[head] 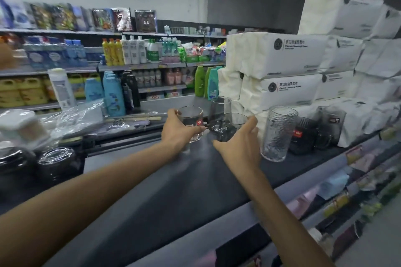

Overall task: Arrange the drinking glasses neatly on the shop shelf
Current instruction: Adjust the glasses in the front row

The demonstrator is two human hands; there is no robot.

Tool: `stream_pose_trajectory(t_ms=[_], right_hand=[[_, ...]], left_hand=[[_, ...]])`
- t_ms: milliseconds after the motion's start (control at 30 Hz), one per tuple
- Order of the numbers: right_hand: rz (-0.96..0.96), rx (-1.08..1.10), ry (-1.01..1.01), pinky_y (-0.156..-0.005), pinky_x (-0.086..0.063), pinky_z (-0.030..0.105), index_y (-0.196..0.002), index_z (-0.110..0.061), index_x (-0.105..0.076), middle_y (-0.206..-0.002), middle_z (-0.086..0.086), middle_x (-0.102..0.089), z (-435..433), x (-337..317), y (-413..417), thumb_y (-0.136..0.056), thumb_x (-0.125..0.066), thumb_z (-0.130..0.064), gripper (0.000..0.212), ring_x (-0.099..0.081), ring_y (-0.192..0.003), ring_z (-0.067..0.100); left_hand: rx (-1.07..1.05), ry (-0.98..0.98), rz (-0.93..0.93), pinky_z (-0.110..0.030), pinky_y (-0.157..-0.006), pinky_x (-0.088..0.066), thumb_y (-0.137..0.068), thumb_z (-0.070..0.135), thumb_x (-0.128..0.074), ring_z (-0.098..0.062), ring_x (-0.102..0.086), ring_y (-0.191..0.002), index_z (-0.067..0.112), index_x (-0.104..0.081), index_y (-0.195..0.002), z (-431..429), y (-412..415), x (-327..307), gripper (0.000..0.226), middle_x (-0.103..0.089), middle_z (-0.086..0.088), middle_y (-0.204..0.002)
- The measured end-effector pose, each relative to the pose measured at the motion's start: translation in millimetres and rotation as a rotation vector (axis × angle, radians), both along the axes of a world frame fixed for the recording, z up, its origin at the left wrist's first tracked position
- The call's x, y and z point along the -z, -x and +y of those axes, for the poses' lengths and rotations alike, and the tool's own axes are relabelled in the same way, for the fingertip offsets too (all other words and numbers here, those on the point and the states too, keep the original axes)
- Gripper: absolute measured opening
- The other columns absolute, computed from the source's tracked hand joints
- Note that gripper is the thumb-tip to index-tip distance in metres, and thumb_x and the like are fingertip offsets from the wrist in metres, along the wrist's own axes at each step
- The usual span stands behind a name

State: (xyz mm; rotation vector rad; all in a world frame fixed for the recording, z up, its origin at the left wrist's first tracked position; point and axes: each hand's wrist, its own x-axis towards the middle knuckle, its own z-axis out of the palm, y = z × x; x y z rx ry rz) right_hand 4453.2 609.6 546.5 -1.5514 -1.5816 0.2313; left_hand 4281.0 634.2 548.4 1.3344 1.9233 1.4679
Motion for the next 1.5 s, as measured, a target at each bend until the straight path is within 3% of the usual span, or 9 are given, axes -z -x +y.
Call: stream_pose_trajectory(t_ms=[367,433,533,733,867,1000,1200,1333,1500], right_hand=[[0.163,-0.234,0.077,-0.107,-0.043,0.047,-0.149,-0.011,-0.032,-0.136,0.02,-0.052,-16,-2,-2,-0.064,-0.083,-0.045,0.104,-0.049,-0.126,0.04],[0.31,-0.353,0.091,-0.098,-0.049,0.033,-0.145,-0.015,-0.041,-0.13,0.01,-0.059,-25,-5,-5,-0.068,-0.08,-0.042,0.091,-0.056,-0.119,0.031],[0.71,-0.58,0.16,-0.065,-0.045,0.006,-0.129,-0.017,-0.057,-0.11,0.0,-0.066,-48,-15,-6,-0.09,-0.072,-0.019,0.042,-0.063,-0.089,0.011],[1.264,-0.965,0.543,-0.082,-0.051,0.042,-0.093,-0.021,-0.068,-0.086,0.002,-0.074,-126,-33,17,-0.093,-0.064,-0.026,0.007,-0.07,-0.083,0.02],[1.459,-1.144,0.93,-0.103,-0.048,0.049,-0.117,-0.012,-0.07,-0.117,0.013,-0.075,-186,-46,40,-0.087,-0.064,-0.028,0.035,-0.069,-0.115,0.03],[1.573,-1.148,1.191,-0.102,-0.05,0.05,-0.125,-0.011,-0.063,-0.137,0.019,-0.064,-231,-43,70,-0.085,-0.068,-0.035,0.047,-0.062,-0.127,0.035],[1.701,-1.182,1.294,-0.102,-0.051,0.054,-0.139,-0.005,-0.06,-0.13,0.021,-0.069,-297,-28,123,-0.087,-0.067,-0.034,0.061,-0.066,-0.121,0.038],[1.818,-1.125,1.297,-0.106,-0.049,0.054,-0.117,-0.004,-0.067,-0.127,0.022,-0.069,-333,-13,169,-0.092,-0.067,-0.03,0.036,-0.07,-0.113,0.038],[1.793,-1.082,1.288,-0.109,-0.048,0.05,-0.139,0.001,-0.058,-0.133,0.025,-0.065,-381,13,236,-0.092,-0.067,-0.033,0.059,-0.065,-0.122,0.039]], left_hand=[[-0.115,-0.101,-0.141,-0.043,-0.099,-0.056,-0.045,0.041,-0.102,-0.015,-0.068,-0.106,0.027,-0.056,-0.116,-119,26,6,0.085,-0.07,0.004,-0.114],[-0.145,-0.131,-0.164,-0.039,-0.094,-0.059,-0.055,0.032,-0.102,-0.015,-0.068,-0.106,0.023,-0.057,-0.12,-150,27,0,0.08,-0.069,0.002,-0.116],[-0.198,-0.204,-0.2,-0.044,-0.092,-0.061,-0.053,0.038,-0.101,-0.015,-0.07,-0.104,0.027,-0.061,-0.119,-201,28,-11,0.078,-0.071,0.002,-0.114],[-0.256,-0.305,-0.243,-0.038,-0.085,-0.06,-0.062,0.032,-0.095,-0.017,-0.073,-0.106,0.033,-0.061,-0.128,-314,27,-19,0.075,-0.074,0.008,-0.118],[-0.326,-0.351,-0.286,-0.026,-0.073,-0.056,-0.063,0.026,-0.097,-0.011,-0.074,-0.102,0.037,-0.061,-0.13,-374,31,-3,0.077,-0.072,0.011,-0.124],[-0.389,-0.338,-0.325,-0.046,-0.079,-0.058,-0.062,0.04,-0.09,-0.022,-0.074,-0.105,0.047,-0.06,-0.132,-419,51,13,0.077,-0.068,0.009,-0.131],[-0.466,-0.399,-0.387,-0.033,-0.076,-0.056,-0.061,0.035,-0.092,-0.024,-0.073,-0.107,0.042,-0.061,-0.132,-478,96,33,0.077,-0.071,0.005,-0.125],[-0.475,-0.426,-0.437,-0.04,-0.084,-0.056,-0.051,0.032,-0.094,-0.026,-0.074,-0.107,0.025,-0.057,-0.13,-510,133,42,0.087,-0.073,-0.003,-0.124],[-0.446,-0.38,-0.353,-0.04,-0.093,-0.058,-0.063,0.023,-0.094,-0.022,-0.073,-0.11,0.028,-0.059,-0.128,-555,192,51,0.074,-0.071,0.002,-0.127]])
